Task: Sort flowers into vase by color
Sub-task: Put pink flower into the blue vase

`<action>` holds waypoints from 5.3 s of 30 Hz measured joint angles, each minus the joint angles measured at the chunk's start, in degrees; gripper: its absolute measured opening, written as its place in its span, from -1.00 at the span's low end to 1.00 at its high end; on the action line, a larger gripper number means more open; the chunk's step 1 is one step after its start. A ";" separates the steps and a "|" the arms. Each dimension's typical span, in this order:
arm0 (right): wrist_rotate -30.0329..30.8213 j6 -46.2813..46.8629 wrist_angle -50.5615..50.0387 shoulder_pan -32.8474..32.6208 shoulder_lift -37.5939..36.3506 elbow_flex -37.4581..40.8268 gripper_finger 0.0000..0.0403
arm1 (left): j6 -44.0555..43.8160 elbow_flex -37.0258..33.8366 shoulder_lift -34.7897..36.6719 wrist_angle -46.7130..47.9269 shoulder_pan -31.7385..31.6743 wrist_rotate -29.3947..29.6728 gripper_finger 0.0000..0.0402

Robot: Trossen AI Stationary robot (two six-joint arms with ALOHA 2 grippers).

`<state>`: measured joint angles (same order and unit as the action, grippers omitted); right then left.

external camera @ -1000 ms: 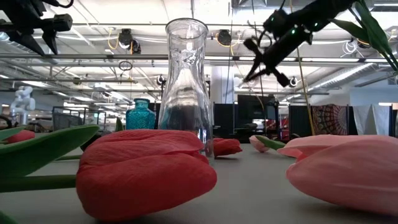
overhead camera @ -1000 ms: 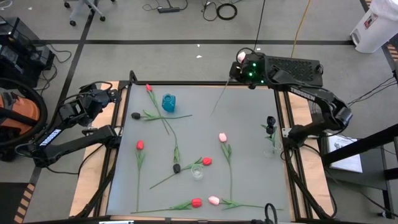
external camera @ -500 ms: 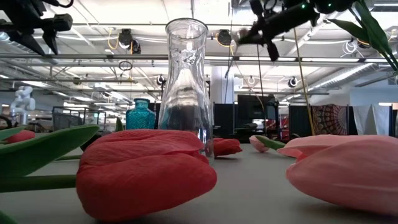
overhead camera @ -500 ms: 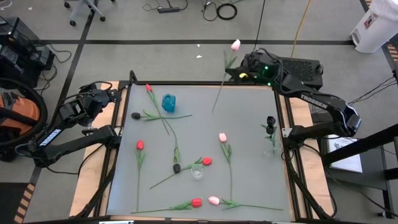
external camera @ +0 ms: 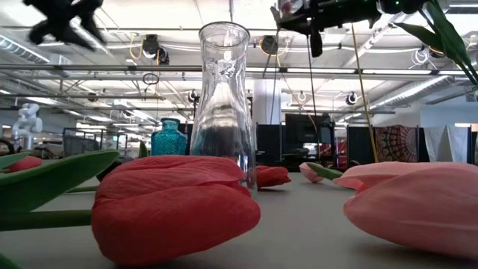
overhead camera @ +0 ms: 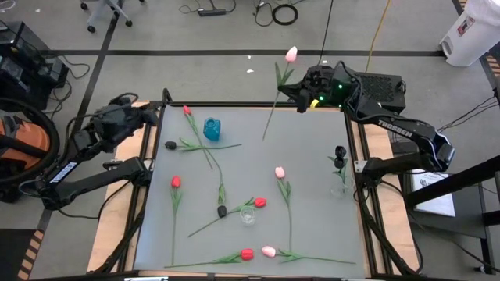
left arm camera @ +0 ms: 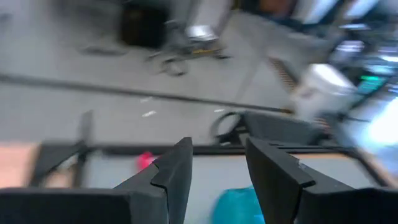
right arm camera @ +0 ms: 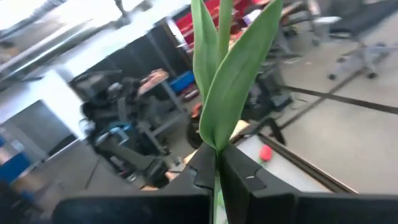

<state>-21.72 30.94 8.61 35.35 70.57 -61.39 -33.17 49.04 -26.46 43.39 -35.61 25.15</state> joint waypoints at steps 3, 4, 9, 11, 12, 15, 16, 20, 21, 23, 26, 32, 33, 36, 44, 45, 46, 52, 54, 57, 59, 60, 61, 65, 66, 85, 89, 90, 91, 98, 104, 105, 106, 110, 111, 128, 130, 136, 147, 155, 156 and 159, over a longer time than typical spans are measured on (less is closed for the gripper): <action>-3.76 -1.71 0.84 -0.44 -0.02 0.00 -0.98 | 5.99 0.00 0.00 -7.46 0.02 -6.49 -0.22; -4.96 -2.25 0.74 -0.66 -0.01 0.00 -0.98 | 7.37 -0.02 0.01 -9.68 0.02 -8.47 -0.22; -10.46 -3.58 0.77 -2.03 0.02 0.00 -0.98 | 9.75 0.00 -0.39 -18.05 0.02 -16.93 -0.22; -11.40 -3.58 0.72 -2.65 0.02 0.00 -0.98 | 9.59 -0.01 -0.98 -20.78 0.01 -20.31 -0.22; -11.59 -3.58 0.79 -2.95 0.02 0.00 -0.98 | 9.46 -0.01 -1.43 -22.02 0.02 -22.33 -0.22; -11.67 -4.31 1.56 -3.69 0.02 0.00 -0.98 | 6.68 0.00 -3.68 -26.04 0.02 -28.56 -0.22; -11.68 -4.72 1.74 -3.92 0.02 0.00 -0.98 | 6.26 -0.02 -4.71 -27.58 0.02 -30.98 -0.22; -11.68 -5.31 2.86 -4.15 0.02 -0.02 -0.98 | 3.53 0.00 -10.24 -34.34 0.02 -38.08 -0.22; -11.68 -5.31 2.87 -4.14 0.02 -0.04 -0.98 | 3.48 0.00 -11.80 -36.04 0.02 -39.41 -0.22; -11.66 -5.31 2.81 -4.13 0.02 -0.04 -0.98 | 3.43 0.00 -14.98 -39.62 0.17 -41.60 -0.22; -11.68 -4.83 2.81 -4.13 0.02 -0.04 -0.98 | 3.21 0.00 -19.56 -44.98 1.03 -43.58 -0.22; -11.68 -4.67 2.79 -4.34 0.02 -0.04 -0.98 | 1.86 1.75 -28.14 -52.36 3.66 -46.56 -0.22; -11.68 -4.65 2.79 -4.35 0.02 -0.04 -0.98 | 1.88 2.36 -29.43 -53.21 4.24 -46.57 -0.22; -11.71 -4.63 2.74 -4.39 0.02 -0.04 -0.98 | 1.89 3.79 -33.02 -55.53 5.72 -46.61 -0.22; -11.78 -5.28 1.45 -5.06 0.02 -0.04 -0.98 | 1.92 9.66 -41.60 -60.56 8.83 -46.59 -0.22; -11.78 -5.47 1.26 -5.34 0.02 -0.04 -0.98 | 1.94 10.62 -42.62 -60.74 9.14 -46.59 -0.22; -11.77 -5.76 1.01 -5.56 0.03 -0.04 -0.98 | 1.95 11.56 -43.59 -61.01 9.35 -46.59 -0.22; -11.66 -6.58 -0.65 -6.80 0.04 -0.04 -0.98 | 1.95 17.36 -49.64 -61.00 10.68 -46.54 -0.22; -11.64 -6.58 -0.65 -7.16 0.04 -0.04 -0.98 | 1.95 19.39 -51.59 -61.03 11.28 -46.53 -0.22; -11.44 -6.58 -0.65 -7.41 0.04 -0.04 -0.98 | 1.97 21.90 -54.23 -60.98 12.27 -46.53 -0.22; -11.42 -6.57 -0.65 -7.41 0.04 -0.04 -0.98 | 1.97 23.55 -55.90 -60.96 13.07 -46.52 -0.22; -11.40 -6.57 -0.65 -7.41 0.04 -0.04 -0.98 | 1.97 24.16 -56.55 -60.95 13.38 -46.52 -0.22; -11.40 -6.58 -0.64 -7.41 0.04 -0.04 -0.98 | 1.97 24.70 -57.15 -60.93 13.75 -46.52 -0.22; -11.40 -6.55 -0.62 -7.39 0.04 -0.04 -0.98 | 1.98 26.15 -59.00 -60.97 15.26 -46.47 -0.22; -11.40 -6.43 -0.62 -7.39 0.04 -0.04 -0.98 | 1.97 26.40 -59.40 -60.99 15.59 -46.45 -0.22; -11.20 -6.12 -0.69 -8.79 0.07 -0.04 -0.98 | 2.06 30.38 -64.96 -62.53 18.49 -44.57 -0.22; -11.22 -6.10 -0.71 -8.79 0.06 -0.04 -0.98 | 2.43 30.38 -64.96 -62.29 18.47 -44.49 -0.22; -11.22 -6.10 -0.73 -8.79 0.07 -0.04 -0.98 | 2.45 30.40 -64.96 -62.06 18.46 -44.47 -0.22; -11.26 -6.10 -0.76 -8.79 0.07 -0.04 -0.98 | 2.43 30.42 -64.96 -61.90 18.46 -44.45 -0.22; -11.29 -6.10 -0.68 -8.81 0.09 -0.04 -0.98 | 2.41 30.42 -64.81 -61.85 18.44 -44.46 -0.22; -11.61 -6.12 -0.67 -8.59 0.09 -0.04 -0.99 | 2.10 30.42 -64.24 -61.92 18.44 -45.36 -0.22; -11.66 -6.10 -0.67 -8.48 0.09 -0.04 -0.99 | 2.10 30.42 -64.22 -61.94 18.44 -45.56 -0.22; -11.66 -6.10 -0.69 -8.46 0.09 -0.04 -0.99 | 2.10 30.42 -64.22 -61.92 18.44 -45.78 -0.22; -11.62 -6.10 -0.69 -8.37 -0.05 -0.04 -1.00 | 2.20 30.42 -63.92 -61.71 18.46 -46.16 -0.22; -11.60 -5.98 -0.69 -8.37 -0.16 -0.04 -1.00 | 2.20 30.42 -63.90 -61.89 18.46 -46.20 -0.22; -11.25 -3.24 -1.02 -7.48 -4.43 -0.04 -1.00 | 2.54 30.42 -63.89 -61.90 18.44 -46.39 -0.22; -11.24 -3.10 -1.09 -8.08 -4.14 -0.04 -1.00 | 2.54 30.42 -63.89 -61.92 18.44 -46.39 -0.22; -11.29 -3.08 -1.50 -10.48 -4.04 -0.04 -1.00 | 2.58 30.42 -63.89 -61.92 18.44 -46.26 -0.22; -9.66 -3.10 -3.73 -13.44 -4.00 -0.04 -1.00 | 2.45 30.42 -63.89 -61.96 18.44 -46.04 -0.22; -6.96 -2.51 -4.51 -14.50 -4.02 -0.04 -1.00 | 2.03 30.42 -63.86 -62.51 18.86 -45.94 -0.22; -6.90 -2.09 -4.55 -14.49 -4.01 -0.04 -1.00 | 2.03 30.42 -63.84 -62.54 19.04 -45.93 -0.22; -6.78 -1.60 -4.63 -14.47 -3.58 -0.04 -1.00 | 2.03 30.42 -63.84 -62.49 19.78 -45.91 -0.22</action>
<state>-28.50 29.34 3.98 20.88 66.99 -61.43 -31.14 79.46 -90.30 -19.10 -15.83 -20.75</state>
